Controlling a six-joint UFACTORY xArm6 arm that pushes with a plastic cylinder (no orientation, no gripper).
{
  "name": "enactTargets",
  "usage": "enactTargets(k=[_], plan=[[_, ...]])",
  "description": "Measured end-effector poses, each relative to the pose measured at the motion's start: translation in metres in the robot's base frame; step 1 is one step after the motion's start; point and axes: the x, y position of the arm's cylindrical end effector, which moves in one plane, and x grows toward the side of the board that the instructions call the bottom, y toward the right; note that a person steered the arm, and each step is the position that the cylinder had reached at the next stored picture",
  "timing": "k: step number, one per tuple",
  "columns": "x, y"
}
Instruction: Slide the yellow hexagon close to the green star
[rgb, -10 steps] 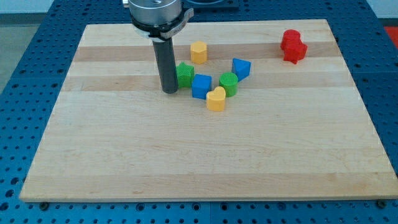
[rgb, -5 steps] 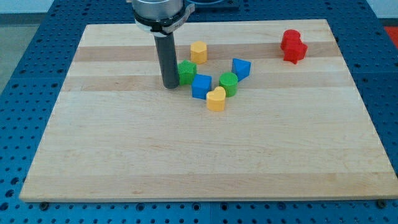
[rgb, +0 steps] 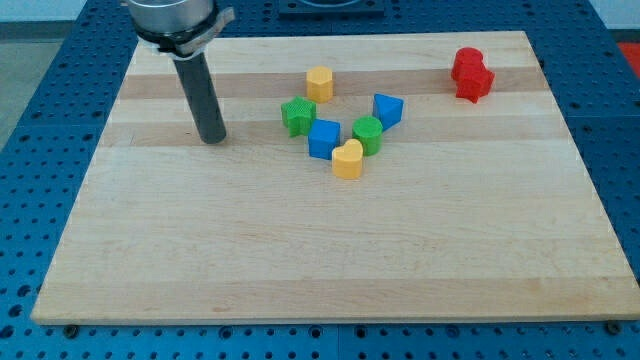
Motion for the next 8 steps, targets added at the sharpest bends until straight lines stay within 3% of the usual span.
enactTargets(k=[3,5,8], plan=[[-0.108,0.044],[-0.122,0.113],[-0.122,0.138]])
